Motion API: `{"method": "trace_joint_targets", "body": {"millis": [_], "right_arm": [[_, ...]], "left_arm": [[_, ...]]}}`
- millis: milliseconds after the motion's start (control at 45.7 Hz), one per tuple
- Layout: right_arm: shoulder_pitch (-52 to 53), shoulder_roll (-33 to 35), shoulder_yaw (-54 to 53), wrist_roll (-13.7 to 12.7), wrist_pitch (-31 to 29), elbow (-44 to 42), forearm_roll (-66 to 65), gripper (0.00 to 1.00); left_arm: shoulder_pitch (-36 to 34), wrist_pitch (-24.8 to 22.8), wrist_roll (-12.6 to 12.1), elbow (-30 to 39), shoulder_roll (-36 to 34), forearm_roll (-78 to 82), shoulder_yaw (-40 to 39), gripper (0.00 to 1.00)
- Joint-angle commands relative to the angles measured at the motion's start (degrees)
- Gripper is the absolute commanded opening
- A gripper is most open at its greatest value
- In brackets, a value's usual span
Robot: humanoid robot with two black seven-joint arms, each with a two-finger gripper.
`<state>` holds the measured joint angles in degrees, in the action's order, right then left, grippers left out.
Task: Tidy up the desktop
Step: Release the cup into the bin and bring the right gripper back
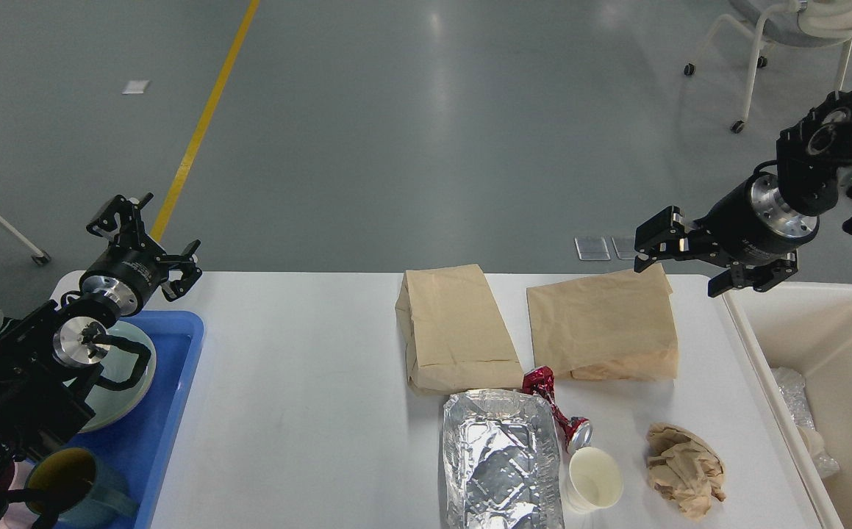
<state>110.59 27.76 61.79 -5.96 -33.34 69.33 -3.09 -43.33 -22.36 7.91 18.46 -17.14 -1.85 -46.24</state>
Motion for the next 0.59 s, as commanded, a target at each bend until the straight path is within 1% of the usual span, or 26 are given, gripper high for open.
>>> {"method": "trace_joint_targets", "body": {"millis": [0, 131, 307, 416, 504, 569], "right_arm": [[-7.21, -0.17, -0.79, 0.07, 5.46, -3.93, 0.37, 1.00], [-15.04, -0.34, -1.32, -0.02, 11.44, -7.36, 0.19, 1.00], [-22.78, -0.87, -4.13, 0.07, 22.16, -8.86, 0.19, 1.00], [-26.99, -0.87, -6.59, 0.16, 26.30, -9.38, -0.25, 1.00], [-30.34, -1.04, -8.70, 0.16, 29.46, -11.84, -0.43, 1.00], [-32.10, -2.44, -9.23, 0.24, 31.05, -13.60, -0.43, 1.00]], "left_arm": [[0.00, -0.05, 0.00, 0.00, 0.00, 0.00, 0.01, 0.97], [0.00, 0.03, 0.00, 0.00, 0.00, 0.00, 0.01, 0.97], [0.00, 0.03, 0.00, 0.00, 0.00, 0.00, 0.01, 0.97], [0.00, 0.03, 0.00, 0.00, 0.00, 0.00, 0.01, 0.97], [0.00, 0.03, 0.00, 0.00, 0.00, 0.00, 0.01, 0.97], [0.00, 0.03, 0.00, 0.00, 0.00, 0.00, 0.01, 0.97]]}}
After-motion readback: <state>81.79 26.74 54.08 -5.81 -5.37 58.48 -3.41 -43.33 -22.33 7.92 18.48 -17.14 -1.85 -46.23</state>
